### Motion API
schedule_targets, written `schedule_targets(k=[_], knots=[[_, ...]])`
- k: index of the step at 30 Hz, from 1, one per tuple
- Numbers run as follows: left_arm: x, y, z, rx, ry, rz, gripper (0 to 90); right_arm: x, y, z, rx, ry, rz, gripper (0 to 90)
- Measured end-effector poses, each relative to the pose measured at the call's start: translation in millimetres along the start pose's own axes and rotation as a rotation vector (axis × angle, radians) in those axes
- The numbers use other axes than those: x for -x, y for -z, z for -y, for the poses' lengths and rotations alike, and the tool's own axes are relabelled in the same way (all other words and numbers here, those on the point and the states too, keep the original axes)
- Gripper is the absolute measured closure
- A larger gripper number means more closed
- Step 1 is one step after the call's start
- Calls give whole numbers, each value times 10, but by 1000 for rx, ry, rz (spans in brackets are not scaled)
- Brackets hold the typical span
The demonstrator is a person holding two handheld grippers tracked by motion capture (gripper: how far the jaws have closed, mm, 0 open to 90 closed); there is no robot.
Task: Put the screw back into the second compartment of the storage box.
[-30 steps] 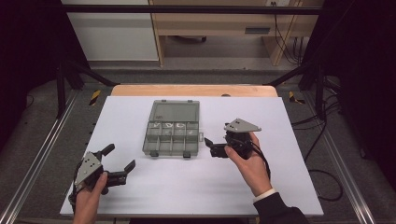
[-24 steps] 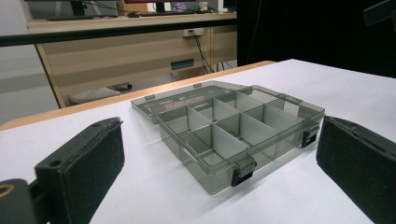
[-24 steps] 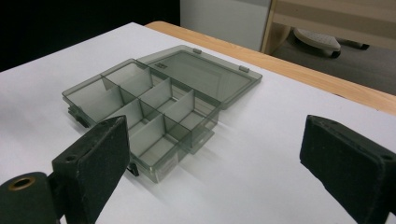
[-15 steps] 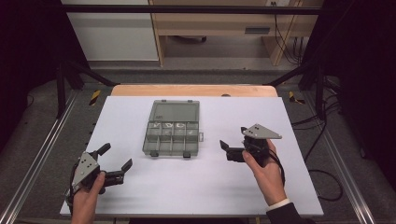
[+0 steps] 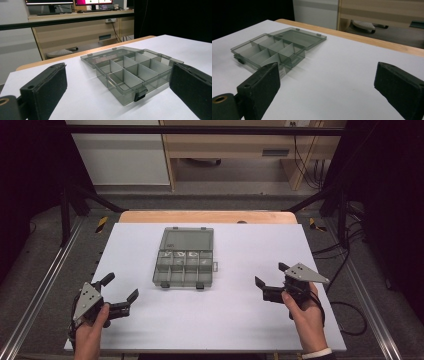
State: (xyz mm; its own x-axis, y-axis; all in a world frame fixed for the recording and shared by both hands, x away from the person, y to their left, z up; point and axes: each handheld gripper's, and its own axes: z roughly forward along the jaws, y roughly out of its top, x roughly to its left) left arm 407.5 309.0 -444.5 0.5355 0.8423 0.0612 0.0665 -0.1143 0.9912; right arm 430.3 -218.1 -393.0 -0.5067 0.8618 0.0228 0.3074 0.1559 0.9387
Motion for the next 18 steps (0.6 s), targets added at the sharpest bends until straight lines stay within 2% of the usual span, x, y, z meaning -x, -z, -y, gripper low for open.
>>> schedule_targets(k=[6, 9, 14, 18], knots=[[11, 30, -24, 6, -3, 10, 11, 79, 82, 124, 19, -10, 42, 51], [2, 37, -25, 8, 0, 13, 11, 92, 102, 166, 23, -16, 45, 51], [-48, 39, -2, 4, 29, 28, 13, 127, 141, 329, 62, -15, 49, 52], [-59, 34, 7, 1, 34, 32, 13, 136, 135, 426, 86, -13, 49, 49]])
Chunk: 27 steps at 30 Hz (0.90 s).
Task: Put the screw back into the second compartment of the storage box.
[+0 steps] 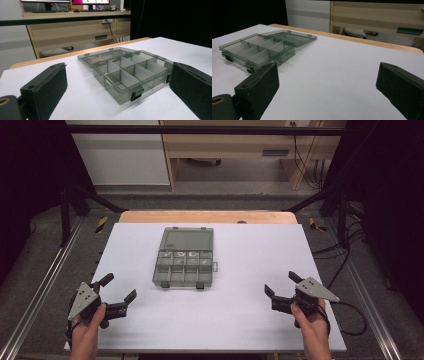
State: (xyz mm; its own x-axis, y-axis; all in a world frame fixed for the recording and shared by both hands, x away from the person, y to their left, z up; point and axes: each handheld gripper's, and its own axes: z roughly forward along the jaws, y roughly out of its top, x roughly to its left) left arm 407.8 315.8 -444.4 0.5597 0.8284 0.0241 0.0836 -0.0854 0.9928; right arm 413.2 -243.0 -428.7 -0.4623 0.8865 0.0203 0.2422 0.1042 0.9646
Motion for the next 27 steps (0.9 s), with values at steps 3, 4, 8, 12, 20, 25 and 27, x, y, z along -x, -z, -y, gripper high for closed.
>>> schedule_targets(k=[3, 4, 8, 12, 20, 25, 27], knots=[[-2, -8, 10, -8, -2, 6, 12, 2, -1, 34, 7, 1, 0, 48], [-4, -11, 13, -9, -3, 6, 12, 5, 0, 50, 11, 2, 1, 47], [-8, -33, 37, -23, -6, 5, 12, -1, -24, 125, 30, -5, 7, 44], [5, -42, 42, -26, -9, 9, 12, -23, -103, 228, 37, -2, 5, 43], [-4, -49, 52, -26, 3, 4, 12, -61, -204, 368, 68, -11, -14, 38], [8, -75, 68, -35, 16, 17, 12, -103, -241, 413, 80, 29, -27, 35], [17, -84, 71, -37, 14, 20, 12, -104, -243, 424, 75, 39, -21, 35]])
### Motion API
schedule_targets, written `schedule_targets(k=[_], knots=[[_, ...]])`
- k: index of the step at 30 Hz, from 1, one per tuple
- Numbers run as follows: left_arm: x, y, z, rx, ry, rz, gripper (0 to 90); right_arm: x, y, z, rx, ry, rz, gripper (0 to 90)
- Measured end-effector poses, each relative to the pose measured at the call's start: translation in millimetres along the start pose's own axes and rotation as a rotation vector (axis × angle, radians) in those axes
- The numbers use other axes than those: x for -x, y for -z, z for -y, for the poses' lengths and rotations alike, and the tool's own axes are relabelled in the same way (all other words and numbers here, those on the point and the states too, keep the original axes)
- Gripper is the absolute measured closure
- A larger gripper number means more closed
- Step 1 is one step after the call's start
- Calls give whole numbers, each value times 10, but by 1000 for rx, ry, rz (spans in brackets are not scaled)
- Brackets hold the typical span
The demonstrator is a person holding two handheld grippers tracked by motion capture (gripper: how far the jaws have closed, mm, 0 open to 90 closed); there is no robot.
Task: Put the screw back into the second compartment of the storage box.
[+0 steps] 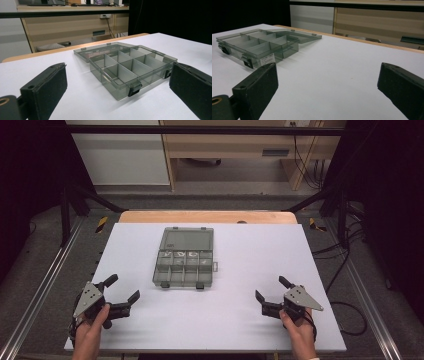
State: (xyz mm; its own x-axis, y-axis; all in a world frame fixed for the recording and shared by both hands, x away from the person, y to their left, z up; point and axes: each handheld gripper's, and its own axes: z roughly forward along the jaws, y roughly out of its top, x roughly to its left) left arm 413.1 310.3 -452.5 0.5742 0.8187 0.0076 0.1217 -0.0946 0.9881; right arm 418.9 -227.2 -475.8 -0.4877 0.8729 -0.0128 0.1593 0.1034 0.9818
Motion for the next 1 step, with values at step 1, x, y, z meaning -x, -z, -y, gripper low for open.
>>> schedule_targets(k=[1], knots=[[6, -4, 2, -1, 0, 6, 12, -1, 1, 1, -2, -2, 1, 36]])
